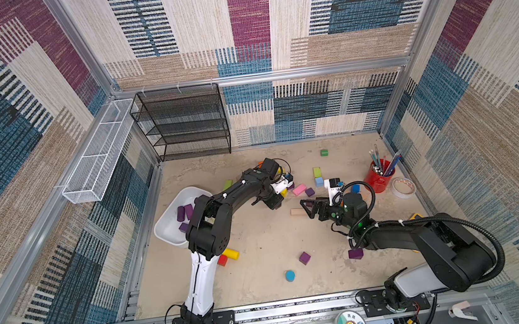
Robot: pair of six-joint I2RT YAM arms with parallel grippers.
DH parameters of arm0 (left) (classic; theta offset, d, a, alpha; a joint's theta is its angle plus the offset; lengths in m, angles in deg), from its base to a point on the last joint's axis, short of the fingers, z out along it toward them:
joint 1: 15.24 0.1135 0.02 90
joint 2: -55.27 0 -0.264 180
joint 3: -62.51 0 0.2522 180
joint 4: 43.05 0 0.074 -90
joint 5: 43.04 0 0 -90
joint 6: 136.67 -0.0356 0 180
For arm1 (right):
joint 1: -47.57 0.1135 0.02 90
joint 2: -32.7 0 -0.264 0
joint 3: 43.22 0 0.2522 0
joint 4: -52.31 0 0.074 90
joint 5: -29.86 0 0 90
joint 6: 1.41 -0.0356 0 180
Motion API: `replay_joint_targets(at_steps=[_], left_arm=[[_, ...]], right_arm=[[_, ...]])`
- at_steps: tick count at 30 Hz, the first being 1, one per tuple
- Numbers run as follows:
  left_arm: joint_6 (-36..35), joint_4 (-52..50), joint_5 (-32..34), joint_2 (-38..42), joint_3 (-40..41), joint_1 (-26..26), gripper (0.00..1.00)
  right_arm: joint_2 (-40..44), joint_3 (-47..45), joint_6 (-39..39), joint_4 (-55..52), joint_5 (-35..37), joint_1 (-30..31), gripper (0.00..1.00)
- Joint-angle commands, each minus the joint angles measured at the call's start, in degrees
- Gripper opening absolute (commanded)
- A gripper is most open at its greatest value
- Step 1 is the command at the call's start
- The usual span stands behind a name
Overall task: Pick purple bricks into the storage bin
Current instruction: Pick up the building block from the center of the board.
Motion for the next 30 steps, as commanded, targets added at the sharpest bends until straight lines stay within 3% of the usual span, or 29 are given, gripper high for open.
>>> replay_joint_targets(at_steps=[1,12,30], left_arm=[[3.35,-1.10,2.38,0.74,0.34,-0.01,0.31],[10.87,-1.91,10.17,3.94,2.18,0.54,0.34],[23.52,-5.06,13.12,12.71,7.76,4.92,0.34]], right_arm=[[0.32,-0.13,-0.06,1.65,0.39,-0.04,0.99],[1.06,-0.40,-0.06,1.65,0.51,-0.04,1.00],[3.60,-1.46,1.26,1.15,2.01,0.05,1.00]])
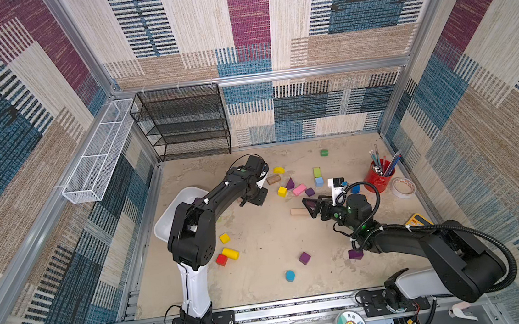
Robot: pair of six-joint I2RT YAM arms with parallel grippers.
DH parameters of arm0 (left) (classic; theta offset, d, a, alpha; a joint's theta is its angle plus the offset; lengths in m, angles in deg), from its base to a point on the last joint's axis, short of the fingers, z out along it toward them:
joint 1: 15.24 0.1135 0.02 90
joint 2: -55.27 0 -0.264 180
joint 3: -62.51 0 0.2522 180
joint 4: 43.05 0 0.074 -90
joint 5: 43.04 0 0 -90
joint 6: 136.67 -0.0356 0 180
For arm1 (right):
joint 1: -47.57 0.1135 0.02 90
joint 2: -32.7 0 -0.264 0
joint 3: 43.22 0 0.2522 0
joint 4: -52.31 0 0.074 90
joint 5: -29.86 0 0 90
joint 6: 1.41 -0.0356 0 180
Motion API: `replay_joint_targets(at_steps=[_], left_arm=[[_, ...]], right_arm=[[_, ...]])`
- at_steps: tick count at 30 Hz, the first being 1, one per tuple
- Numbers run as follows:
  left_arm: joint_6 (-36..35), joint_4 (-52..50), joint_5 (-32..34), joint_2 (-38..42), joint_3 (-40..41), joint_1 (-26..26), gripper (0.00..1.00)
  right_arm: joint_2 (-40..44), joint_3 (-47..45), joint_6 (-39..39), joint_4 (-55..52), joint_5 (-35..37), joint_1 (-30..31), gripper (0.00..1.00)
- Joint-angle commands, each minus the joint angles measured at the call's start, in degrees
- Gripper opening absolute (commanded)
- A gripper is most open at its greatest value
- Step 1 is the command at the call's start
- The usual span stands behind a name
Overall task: Pick purple bricks into the storage bin
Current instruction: Pick up the building block from the center of the board, then place the building block in the storage box.
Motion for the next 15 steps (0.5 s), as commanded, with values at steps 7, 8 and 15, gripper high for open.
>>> replay_joint_targets(at_steps=[7,8,15], left_arm=[[4.55,-2.87,1.81,6.43,3.73,3.66,0.34],[4.67,-3.14,1.67,7.02,4.10,4.23,0.34],[6.89,-4.05,1.11,13.43,7.69,9.73,0.34]], right_arm=[[-0.92,0.34,1.05,1.06,0.19,0.29,1.00],[-0.73,0.30,1.24,0.80,0.50,0.38,0.99],[-0.22,0.34,1.46,0.48,0.69,0.55,1.00]])
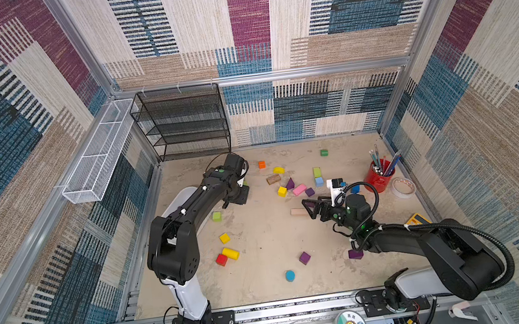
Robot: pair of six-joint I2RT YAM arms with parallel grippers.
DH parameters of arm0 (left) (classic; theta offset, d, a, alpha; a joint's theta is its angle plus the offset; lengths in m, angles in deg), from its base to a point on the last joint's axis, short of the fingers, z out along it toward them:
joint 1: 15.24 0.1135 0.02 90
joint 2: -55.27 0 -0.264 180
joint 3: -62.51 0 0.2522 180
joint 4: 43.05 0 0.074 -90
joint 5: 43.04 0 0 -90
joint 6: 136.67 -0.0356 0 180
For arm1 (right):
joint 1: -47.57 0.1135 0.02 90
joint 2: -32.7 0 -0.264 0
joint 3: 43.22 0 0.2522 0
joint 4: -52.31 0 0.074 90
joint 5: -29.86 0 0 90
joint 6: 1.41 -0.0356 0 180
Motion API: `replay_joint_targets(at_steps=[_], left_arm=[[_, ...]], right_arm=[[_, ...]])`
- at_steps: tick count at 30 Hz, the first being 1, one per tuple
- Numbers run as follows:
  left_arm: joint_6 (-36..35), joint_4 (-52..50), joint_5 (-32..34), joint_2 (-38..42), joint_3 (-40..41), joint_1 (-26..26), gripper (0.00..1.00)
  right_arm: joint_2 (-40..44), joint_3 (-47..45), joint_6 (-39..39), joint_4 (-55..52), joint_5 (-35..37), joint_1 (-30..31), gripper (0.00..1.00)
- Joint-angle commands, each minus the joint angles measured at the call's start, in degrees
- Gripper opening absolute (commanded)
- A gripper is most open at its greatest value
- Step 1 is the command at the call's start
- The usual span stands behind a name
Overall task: Pick purple bricks into the storage bin
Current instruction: Place the building block in the storage box.
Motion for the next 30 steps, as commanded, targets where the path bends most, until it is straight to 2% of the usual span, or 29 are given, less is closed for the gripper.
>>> replay_joint_targets(at_steps=[1,11,16,24,30], left_arm=[[3.16,-1.20,-0.51,3.25,1.92,2.76,0.34],[6.86,-0.39,2.01,10.28,6.41,12.08,0.34],[9.31,1.96,1.24,12.58,8.35,17.53,0.34],[10.51,4.69,-2.17,12.24,10.52,26.03,0.34],[10.70,6.21,-3.74,11.34,11.78,29.85,0.34]], right_arm=[[0.22,0.40,0.41,0.66,0.65,0.10,0.99],[0.20,0.41,0.50,0.64,0.82,0.27,0.99],[0.27,0.41,0.58,0.67,0.82,0.36,0.99],[-0.66,0.67,0.67,0.99,0.64,0.80,0.99],[-1.29,1.23,1.10,0.90,0.64,1.41,0.99]])
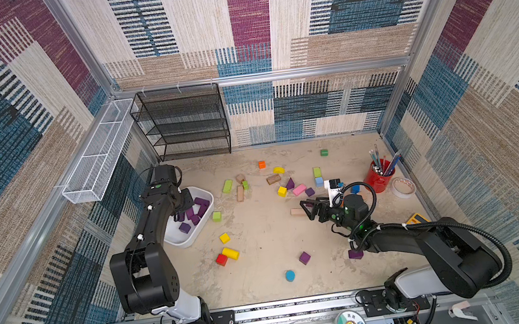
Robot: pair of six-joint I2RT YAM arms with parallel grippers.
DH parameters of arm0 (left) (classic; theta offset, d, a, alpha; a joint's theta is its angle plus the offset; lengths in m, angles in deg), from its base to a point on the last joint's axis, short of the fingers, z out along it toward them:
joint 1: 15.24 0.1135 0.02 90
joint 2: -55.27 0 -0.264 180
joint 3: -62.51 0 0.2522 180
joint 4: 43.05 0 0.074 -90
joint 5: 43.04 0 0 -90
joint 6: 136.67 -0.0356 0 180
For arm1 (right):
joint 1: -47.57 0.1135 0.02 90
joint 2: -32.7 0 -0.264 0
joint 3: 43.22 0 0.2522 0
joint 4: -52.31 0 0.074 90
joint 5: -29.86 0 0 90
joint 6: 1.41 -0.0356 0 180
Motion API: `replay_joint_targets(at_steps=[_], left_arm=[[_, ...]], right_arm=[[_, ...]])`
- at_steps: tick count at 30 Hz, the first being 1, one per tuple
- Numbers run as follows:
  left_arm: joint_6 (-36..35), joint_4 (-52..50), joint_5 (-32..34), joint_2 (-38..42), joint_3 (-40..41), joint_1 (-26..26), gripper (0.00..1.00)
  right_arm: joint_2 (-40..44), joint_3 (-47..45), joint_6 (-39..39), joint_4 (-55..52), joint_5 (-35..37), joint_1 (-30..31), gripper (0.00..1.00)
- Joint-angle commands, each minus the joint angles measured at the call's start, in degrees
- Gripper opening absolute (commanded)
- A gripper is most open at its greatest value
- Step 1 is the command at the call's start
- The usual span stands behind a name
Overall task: Pick purple bricks into the storage bin
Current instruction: Place the building block in the storage box.
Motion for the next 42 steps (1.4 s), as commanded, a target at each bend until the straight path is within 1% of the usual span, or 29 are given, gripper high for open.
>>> replay_joint_targets(at_steps=[1,14,19,29,35,42], left_arm=[[1.15,1.97,-2.14,-0.53,0.55,1.08,0.34],[1.06,4.30,-0.48,-2.28,3.80,2.62,0.34],[0.80,4.54,1.10,-3.01,4.29,2.95,0.34],[0.45,3.66,3.16,-5.92,3.90,4.01,0.34],[0.65,3.72,2.82,-7.03,3.80,4.42,0.34],[-0.21,2.19,5.02,-9.48,2.75,4.41,0.35]], right_arm=[[-0.18,0.59,0.80,0.93,0.83,0.39,0.99],[-0.49,1.16,1.51,0.47,1.73,1.51,1.00],[-0.38,1.29,1.69,0.23,1.85,1.64,0.99],[-0.12,1.38,2.21,-0.06,2.12,1.99,1.00],[0.22,1.46,2.65,-0.58,3.16,2.17,0.99],[0.34,1.46,2.65,-0.93,4.27,2.32,1.00]])
